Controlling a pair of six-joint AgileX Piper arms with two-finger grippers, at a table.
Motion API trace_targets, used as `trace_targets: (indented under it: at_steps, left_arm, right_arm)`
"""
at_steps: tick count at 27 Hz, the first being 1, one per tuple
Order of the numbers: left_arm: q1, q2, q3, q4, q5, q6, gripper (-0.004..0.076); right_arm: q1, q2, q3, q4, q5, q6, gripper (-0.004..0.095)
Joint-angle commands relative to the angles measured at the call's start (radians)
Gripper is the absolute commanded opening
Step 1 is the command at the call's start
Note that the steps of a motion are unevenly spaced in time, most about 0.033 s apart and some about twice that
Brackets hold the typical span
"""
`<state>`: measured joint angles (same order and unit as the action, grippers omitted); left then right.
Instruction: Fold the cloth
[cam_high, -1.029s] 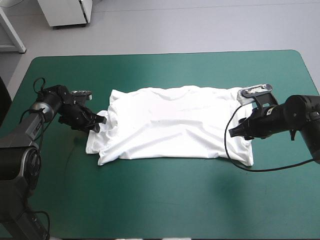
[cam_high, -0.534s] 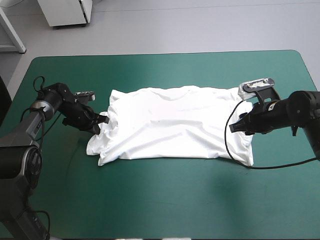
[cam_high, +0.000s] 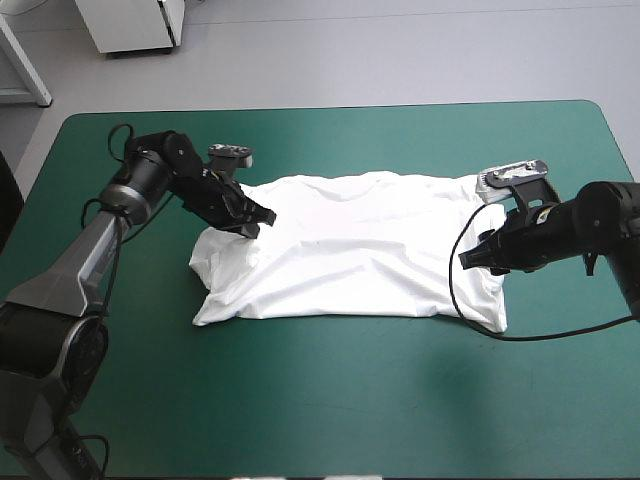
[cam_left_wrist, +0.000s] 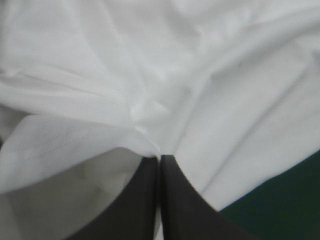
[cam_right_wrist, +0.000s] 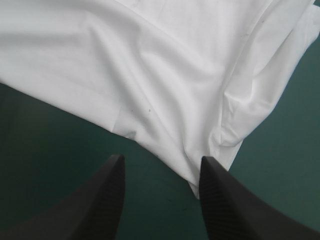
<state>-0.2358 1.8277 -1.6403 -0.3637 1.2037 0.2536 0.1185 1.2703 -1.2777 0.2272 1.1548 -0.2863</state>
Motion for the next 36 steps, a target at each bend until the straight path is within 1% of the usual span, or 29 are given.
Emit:
trace_targets:
  at_steps: [1, 3, 6, 9, 11, 16, 19, 25, 27, 29, 33, 36]
  left_arm:
    - [-0.066, 0.036, -0.03, -0.034, -0.023, -0.022, -0.0022]
    - [-0.089, 0.097, -0.03, -0.038, -0.046, -0.026, -0.0022]
    - [-0.102, 0.175, -0.03, -0.067, -0.088, -0.026, -0.0022]
    - [-0.102, 0.193, -0.03, -0.063, -0.088, -0.026, -0.0022]
    - [-0.102, 0.191, -0.032, -0.06, -0.08, -0.026, -0.0022]
    - [-0.102, 0.154, -0.08, -0.058, -0.013, -0.009, -0.002]
    - [-0.102, 0.119, -0.126, -0.058, 0.027, -0.005, 0.0023]
    - [-0.102, 0.069, -0.193, -0.06, 0.084, -0.002, 0.0228]
    - [-0.102, 0.052, -0.193, -0.064, 0.084, -0.005, 0.0271]
    - [-0.102, 0.032, -0.193, -0.064, 0.084, -0.005, 0.0293]
    - [-0.102, -0.011, -0.193, -0.036, 0.086, -0.009, 0.0293]
    - [-0.102, -0.072, -0.155, 0.046, 0.086, -0.049, 0.0293]
  right_arm:
    - [0.002, -0.025, -0.03, 0.012, -0.021, 0.0, 0.044]
    - [0.002, -0.025, -0.03, 0.012, -0.016, 0.0, 0.044]
    - [0.002, -0.025, -0.03, 0.012, -0.016, 0.0, 0.04]
    - [0.002, -0.025, -0.03, 0.012, -0.022, 0.0, 0.0375]
    - [0.002, -0.025, -0.03, 0.012, -0.027, 0.0, 0.0374]
    - [0.003, -0.025, -0.03, -0.005, -0.023, 0.0, 0.0376]
    - [0.003, -0.025, -0.03, -0.014, -0.019, 0.0, 0.0376]
    - [0.003, -0.025, -0.03, -0.014, -0.019, 0.0, 0.038]
    - [0.003, -0.025, -0.03, -0.011, -0.003, 0.0, 0.038]
    - [0.003, -0.025, -0.03, -0.011, 0.025, 0.0, 0.038]
    - [0.003, -0.027, -0.03, -0.004, 0.044, 0.0, 0.038]
    - [0.003, -0.034, -0.03, -0.004, 0.055, 0.0, 0.038]
